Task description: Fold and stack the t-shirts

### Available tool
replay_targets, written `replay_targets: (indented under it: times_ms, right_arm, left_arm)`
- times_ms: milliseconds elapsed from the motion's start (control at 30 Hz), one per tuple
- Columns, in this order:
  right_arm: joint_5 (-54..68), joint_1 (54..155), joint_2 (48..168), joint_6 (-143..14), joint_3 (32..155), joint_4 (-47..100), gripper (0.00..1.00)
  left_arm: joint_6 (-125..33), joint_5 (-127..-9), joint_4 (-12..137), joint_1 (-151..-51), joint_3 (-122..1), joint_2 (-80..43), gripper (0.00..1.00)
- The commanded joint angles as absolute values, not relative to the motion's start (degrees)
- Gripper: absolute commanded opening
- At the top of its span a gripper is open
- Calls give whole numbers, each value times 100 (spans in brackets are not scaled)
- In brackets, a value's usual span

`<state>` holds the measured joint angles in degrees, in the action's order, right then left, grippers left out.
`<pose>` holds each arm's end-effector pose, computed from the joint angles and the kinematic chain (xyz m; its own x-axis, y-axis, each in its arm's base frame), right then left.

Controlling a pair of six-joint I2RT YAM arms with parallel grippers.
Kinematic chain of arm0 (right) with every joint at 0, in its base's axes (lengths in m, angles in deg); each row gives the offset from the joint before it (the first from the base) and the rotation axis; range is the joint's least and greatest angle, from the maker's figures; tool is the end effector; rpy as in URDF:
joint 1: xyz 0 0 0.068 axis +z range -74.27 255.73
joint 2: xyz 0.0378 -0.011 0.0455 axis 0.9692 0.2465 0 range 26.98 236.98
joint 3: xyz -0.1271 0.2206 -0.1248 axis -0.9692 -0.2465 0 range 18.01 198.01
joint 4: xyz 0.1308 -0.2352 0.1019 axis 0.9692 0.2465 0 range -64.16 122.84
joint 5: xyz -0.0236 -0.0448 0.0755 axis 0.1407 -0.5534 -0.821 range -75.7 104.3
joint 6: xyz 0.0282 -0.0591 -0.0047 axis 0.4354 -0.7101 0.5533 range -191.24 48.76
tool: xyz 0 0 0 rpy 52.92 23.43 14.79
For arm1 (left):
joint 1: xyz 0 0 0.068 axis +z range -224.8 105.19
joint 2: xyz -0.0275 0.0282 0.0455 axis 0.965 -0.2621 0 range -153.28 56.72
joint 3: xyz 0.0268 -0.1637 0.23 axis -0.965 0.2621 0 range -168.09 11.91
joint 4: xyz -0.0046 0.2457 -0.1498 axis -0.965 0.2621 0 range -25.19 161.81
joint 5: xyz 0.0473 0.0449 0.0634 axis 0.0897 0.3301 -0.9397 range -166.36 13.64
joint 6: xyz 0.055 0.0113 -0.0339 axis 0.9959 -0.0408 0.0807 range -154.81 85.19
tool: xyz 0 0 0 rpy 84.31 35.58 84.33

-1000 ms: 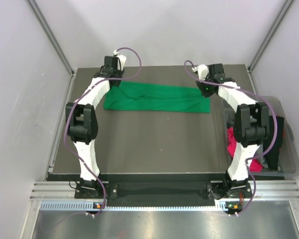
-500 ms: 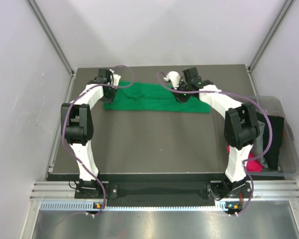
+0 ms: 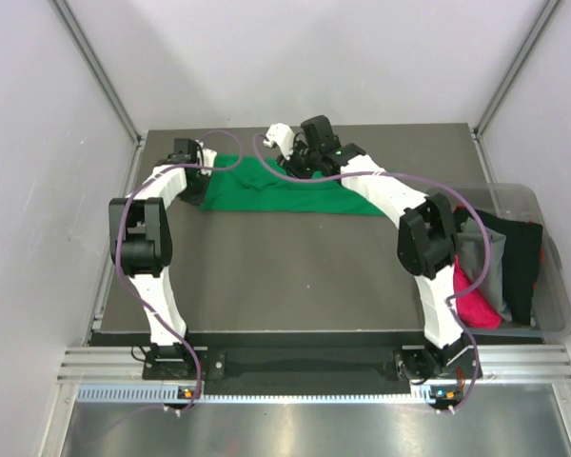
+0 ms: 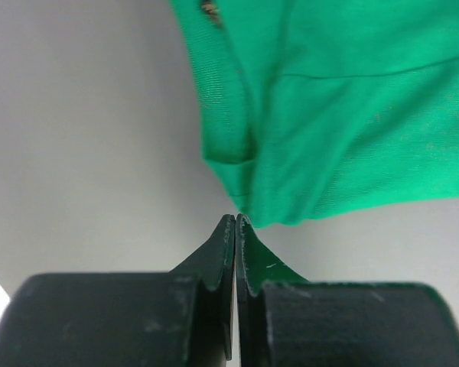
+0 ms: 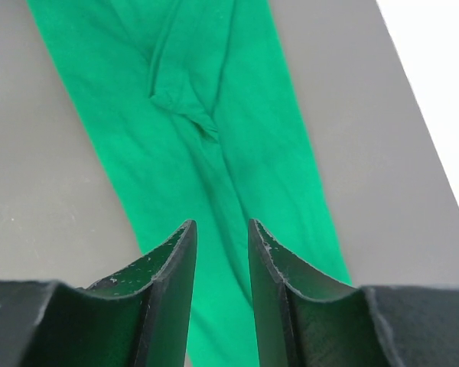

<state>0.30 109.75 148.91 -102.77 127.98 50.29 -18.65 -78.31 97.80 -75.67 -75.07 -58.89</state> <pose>0.4445 0.3151 0.2755 -0.0509 -0.6467 -0.7611 -0.8574 0.4191 -0.2987 0.4669 -0.0051 0.1729 -0.8453 0.2908 -0.4483 0.2437 0.9564 0.1610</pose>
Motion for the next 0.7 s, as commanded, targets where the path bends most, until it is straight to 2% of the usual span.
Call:
replay_targets:
  times_ms: [0, 167, 200, 233, 367, 667]
  right_arm:
    - [85, 11159, 15116, -10314, 13077, 4843, 34]
    - [24, 11291, 15460, -10323, 13270, 4694, 34]
    - [6, 11300, 15582, -10349, 13305, 4659, 35]
    - [-3, 11352, 15644, -10384, 13401, 4641, 36]
    - [-117, 11423, 15961, -10621, 13674, 4579, 44]
    - [-469, 11528, 16356, -10543, 13947, 4272, 47]
  left_arm:
    - [-1890, -7881, 9444, -7524, -7475, -5482, 0]
    - [-1960, -8058, 9320, -7349, -7396, -5376, 1]
    - [-1978, -7979, 9346, -7340, -7387, -5376, 4]
    - [-2004, -7952, 9390, -7349, -7378, -5384, 16]
    - [-2206, -7821, 9505, -7349, -7369, -5323, 32]
    - [-2575, -7680, 9276, -7165, -6711, -4629, 33]
